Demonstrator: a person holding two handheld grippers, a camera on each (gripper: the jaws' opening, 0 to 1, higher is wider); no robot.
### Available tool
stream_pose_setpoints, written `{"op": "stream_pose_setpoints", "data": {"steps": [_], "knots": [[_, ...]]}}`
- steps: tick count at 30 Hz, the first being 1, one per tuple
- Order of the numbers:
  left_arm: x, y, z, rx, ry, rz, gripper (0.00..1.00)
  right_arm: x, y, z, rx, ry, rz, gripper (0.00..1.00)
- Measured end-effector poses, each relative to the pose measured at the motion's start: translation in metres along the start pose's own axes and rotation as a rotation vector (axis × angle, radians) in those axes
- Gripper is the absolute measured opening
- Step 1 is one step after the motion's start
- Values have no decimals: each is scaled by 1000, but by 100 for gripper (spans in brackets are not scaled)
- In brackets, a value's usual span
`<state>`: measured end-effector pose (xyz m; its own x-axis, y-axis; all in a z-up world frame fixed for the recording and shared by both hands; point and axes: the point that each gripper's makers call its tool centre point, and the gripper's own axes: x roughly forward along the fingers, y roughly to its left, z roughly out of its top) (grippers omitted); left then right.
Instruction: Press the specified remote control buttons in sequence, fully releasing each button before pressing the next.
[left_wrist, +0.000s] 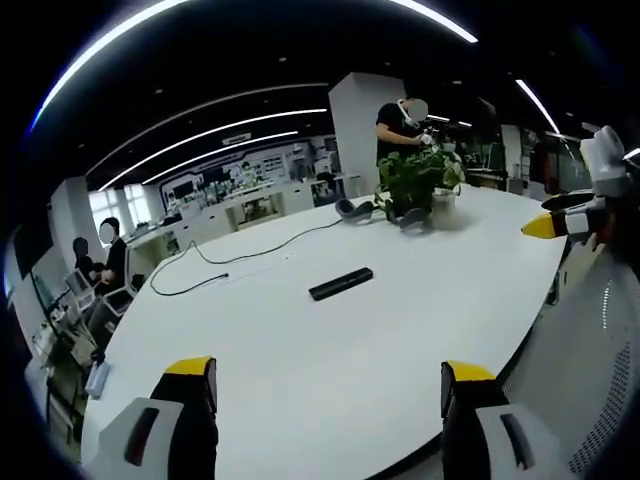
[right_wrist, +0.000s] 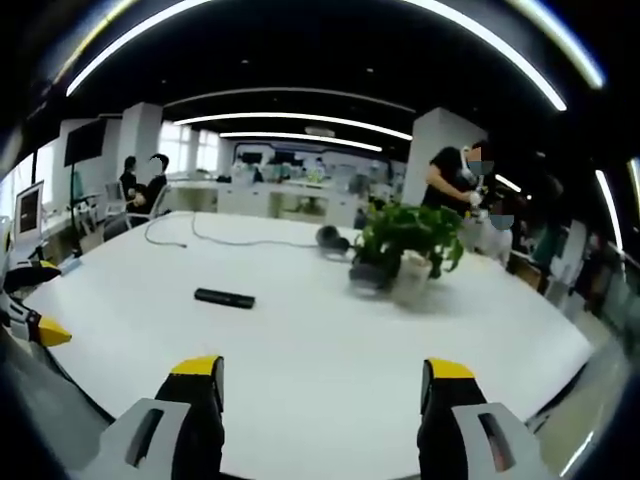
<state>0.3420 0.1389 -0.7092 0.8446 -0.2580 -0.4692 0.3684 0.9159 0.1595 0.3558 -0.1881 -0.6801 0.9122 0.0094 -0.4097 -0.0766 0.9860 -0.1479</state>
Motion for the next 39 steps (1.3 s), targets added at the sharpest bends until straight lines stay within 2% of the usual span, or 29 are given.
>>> {"op": "stream_pose_setpoints", "data": {"steps": [23,32,35,39], "knots": [[0,0,-1,3,3,4,97,-2,-1,2,11,-14,-2,78],[0,-3,0,-3,6,-18,96,-2,0,3,5,-16,5,77],[-3,-2,8,-5,-34,-16,90,-1,1,3,8,-17,10,77],[-1,-4,6,-7,-15,-26,89,-1,1,3,9,-21,14,77]]}}
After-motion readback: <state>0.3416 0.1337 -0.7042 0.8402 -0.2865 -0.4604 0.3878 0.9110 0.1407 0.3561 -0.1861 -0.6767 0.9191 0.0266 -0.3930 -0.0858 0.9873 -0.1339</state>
